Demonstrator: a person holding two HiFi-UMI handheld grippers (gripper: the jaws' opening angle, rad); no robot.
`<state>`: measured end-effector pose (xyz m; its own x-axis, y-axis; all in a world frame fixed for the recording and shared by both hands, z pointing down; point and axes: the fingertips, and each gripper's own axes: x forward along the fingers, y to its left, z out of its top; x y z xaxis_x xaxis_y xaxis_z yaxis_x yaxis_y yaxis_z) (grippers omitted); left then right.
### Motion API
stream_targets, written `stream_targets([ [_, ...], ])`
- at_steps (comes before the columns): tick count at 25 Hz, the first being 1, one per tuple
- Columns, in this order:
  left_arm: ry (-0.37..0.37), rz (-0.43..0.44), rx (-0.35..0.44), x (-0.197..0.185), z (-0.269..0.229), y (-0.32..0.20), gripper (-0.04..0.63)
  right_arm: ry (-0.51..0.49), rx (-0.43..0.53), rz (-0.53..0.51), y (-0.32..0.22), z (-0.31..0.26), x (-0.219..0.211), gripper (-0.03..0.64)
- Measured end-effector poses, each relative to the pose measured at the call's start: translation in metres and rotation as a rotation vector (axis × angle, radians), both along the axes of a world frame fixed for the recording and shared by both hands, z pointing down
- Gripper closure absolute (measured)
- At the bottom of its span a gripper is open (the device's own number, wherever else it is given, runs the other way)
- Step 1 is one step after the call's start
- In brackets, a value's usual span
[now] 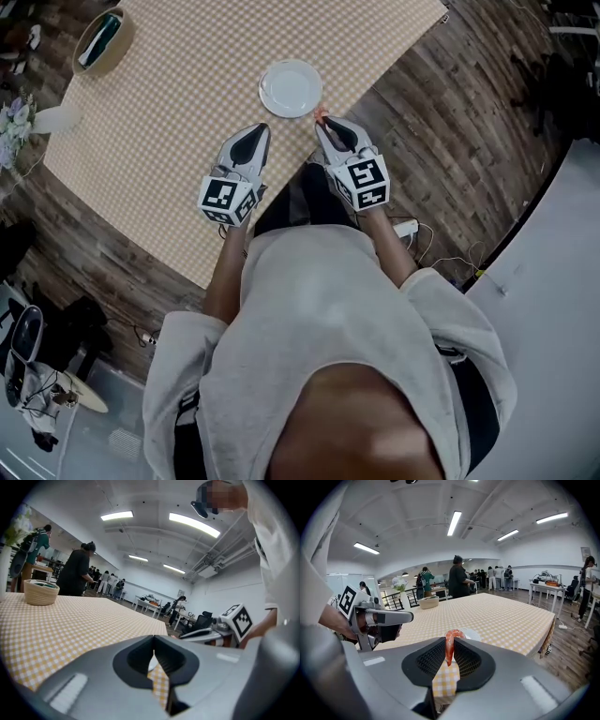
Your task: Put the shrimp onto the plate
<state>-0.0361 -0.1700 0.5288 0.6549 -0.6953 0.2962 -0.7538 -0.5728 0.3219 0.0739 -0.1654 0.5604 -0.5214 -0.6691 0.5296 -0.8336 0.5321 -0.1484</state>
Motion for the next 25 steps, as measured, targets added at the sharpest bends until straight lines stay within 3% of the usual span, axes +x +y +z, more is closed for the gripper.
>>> stream_targets([
  [14, -0.007, -0.022, -0.061, -0.007, 0.027, 0.019, 0.586, 0.071, -0.104, -0.080, 0.014, 0.055, -0.008, 0.563],
  [25, 0.029, -0.046, -0.090, -0.008, 0.032, 0.037, 0.586, 0.125, -0.110, -0.170, -0.030, 0.076, -0.038, 0.563],
])
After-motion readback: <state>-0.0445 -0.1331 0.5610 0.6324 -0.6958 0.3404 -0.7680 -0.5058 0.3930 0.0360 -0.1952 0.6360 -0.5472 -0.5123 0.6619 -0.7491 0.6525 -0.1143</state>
